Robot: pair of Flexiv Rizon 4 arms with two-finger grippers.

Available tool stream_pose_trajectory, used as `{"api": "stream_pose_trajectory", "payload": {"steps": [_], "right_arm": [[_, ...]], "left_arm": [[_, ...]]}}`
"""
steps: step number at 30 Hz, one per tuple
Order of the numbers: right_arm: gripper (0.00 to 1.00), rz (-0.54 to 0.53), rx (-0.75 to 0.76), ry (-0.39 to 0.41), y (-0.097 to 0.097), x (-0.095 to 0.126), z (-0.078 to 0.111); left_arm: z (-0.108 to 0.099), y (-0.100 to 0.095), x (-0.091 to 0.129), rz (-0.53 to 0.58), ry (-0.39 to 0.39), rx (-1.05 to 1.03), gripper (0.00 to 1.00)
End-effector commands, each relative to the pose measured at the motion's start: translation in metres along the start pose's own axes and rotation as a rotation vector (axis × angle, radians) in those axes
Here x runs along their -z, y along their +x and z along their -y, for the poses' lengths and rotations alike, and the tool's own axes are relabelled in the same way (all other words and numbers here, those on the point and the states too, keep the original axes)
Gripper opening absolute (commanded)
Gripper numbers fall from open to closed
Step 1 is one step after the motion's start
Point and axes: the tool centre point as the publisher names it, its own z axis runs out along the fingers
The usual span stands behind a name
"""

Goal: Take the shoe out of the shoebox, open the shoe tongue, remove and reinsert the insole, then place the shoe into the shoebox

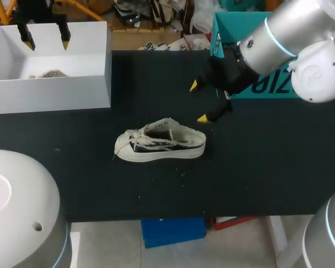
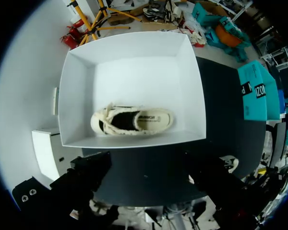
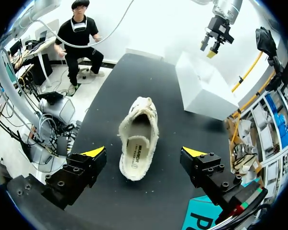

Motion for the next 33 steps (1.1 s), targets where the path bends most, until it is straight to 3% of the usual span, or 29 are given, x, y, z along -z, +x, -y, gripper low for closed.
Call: {"api": "stream_pose_trajectory", "payload": {"steps": [1,7,12,24,33], "right_arm": [[1.0,-0.01,-0.011,-0.004,0.002,0.0,0.003],[1.0,0.008,-0.027,-0.031,0.006,0.006,0.018],[1.0,0.024,-0.045,-0.055,0.006,-0.005,0.026],[1.0,0.013,-0.121,-0.192,0.018,-0.064,0.045],[1.0,-0.018,-0.137,-0.253,0.025,-0.09,0.049]], "left_arm": [[0.0,0.0,0.0,0.001,-0.001,0.001,1.0],[0.0,0.0,0.0,0.001,-0.001,0.001,1.0],[0.0,0.0,0.0,0.001,-0.001,0.001,1.0],[0.0,0.0,0.0,0.001,-0.001,0.001,1.0],[0.0,0.0,0.0,0.001,-0.001,0.001,1.0]]}}
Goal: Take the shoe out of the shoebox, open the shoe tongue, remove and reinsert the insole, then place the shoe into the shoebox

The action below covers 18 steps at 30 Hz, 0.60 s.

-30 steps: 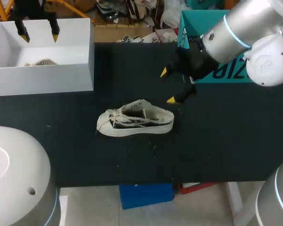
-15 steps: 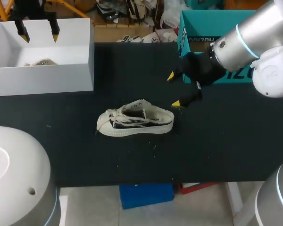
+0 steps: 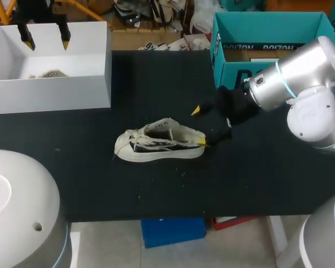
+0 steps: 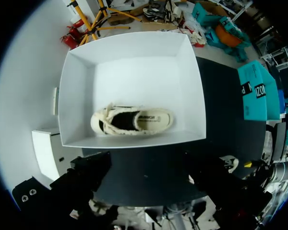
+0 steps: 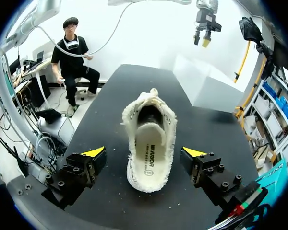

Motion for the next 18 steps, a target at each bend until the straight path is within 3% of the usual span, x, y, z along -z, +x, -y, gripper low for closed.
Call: {"api": "stream_pose_trajectory", "payload": {"steps": [1,10,18], "right_arm": [[1.0,-0.011,-0.011,-0.037,-0.002,-0.021,0.008],[1.0,-0.041,-0.057,-0.064,0.002,-0.045,0.025],[1.0,-0.044,-0.088,-0.082,0.0,-0.053,0.035]], "left_arm": [[0.0,0.0,0.0,0.001,-0.001,0.001,1.0],[0.0,0.0,0.0,0.001,-0.001,0.001,1.0],[0.0,0.0,0.0,0.001,-0.001,0.001,1.0]]}}
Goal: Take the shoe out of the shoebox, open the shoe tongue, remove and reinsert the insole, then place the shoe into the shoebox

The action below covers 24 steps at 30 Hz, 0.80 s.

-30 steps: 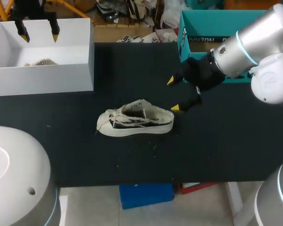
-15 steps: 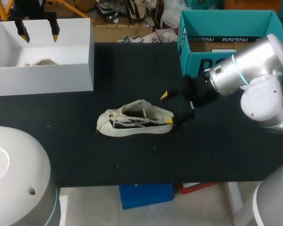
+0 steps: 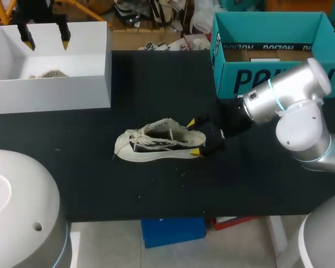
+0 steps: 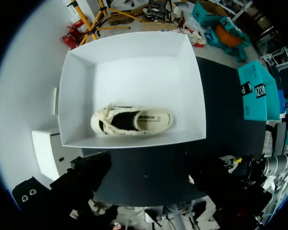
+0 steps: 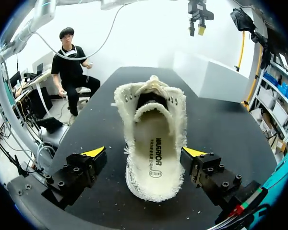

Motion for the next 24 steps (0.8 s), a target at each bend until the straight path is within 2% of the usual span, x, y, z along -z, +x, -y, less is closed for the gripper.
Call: {"api": "stream_pose_trajectory", "payload": {"steps": [1,9,24], "right_arm": [[1.0,-0.004,-0.006,-0.008,-0.004,-0.007,0.003],[1.0,-0.009,-0.014,-0.012,-0.007,-0.01,0.008],[1.0,0.025,-0.002,0.013,-0.006,0.013,0.004]], "left_arm": [[0.0,0.0,0.0,0.001,-0.001,0.001,1.0],[0.0,0.0,0.0,0.001,-0.001,0.001,1.0],[0.0,0.0,0.0,0.001,-0.001,0.001,1.0]]}}
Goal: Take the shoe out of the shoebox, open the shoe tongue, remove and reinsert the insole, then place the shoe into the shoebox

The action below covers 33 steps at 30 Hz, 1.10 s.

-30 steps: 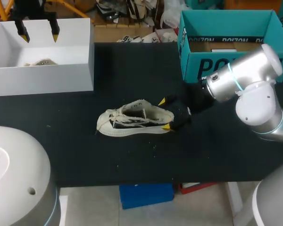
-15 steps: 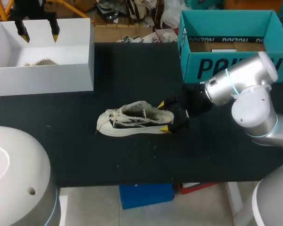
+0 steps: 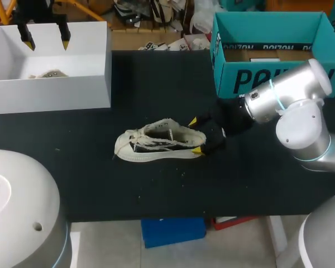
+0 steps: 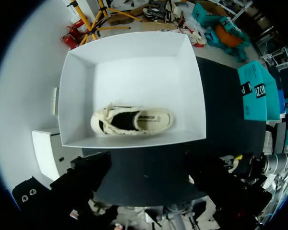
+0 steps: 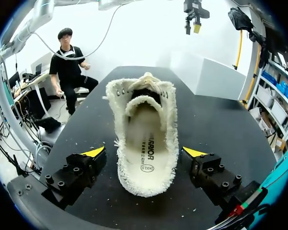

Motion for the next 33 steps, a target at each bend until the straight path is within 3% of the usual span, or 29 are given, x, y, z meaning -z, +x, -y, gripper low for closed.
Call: {"api": "stream_pose_trajectory", "payload": {"steps": [1,9,15,33], "right_arm": [[1.0,0.012,0.0,0.012,0.003,0.012,-0.003],[1.0,0.022,-0.022,0.011,0.002,0.011,0.008],[1.0,0.063,-0.057,-0.076,-0.001,0.005,0.014],[1.0,0.052,-0.062,-0.095,-0.005,-0.011,0.018]], "left_arm": [[0.0,0.0,0.0,0.001,-0.001,0.0,1.0],[0.0,0.0,0.0,0.001,-0.001,0.0,1.0],[0.0,0.0,0.0,0.001,-0.001,0.0,1.0],[0.0,0.0,0.0,0.001,-0.001,0.0,1.0]]}}
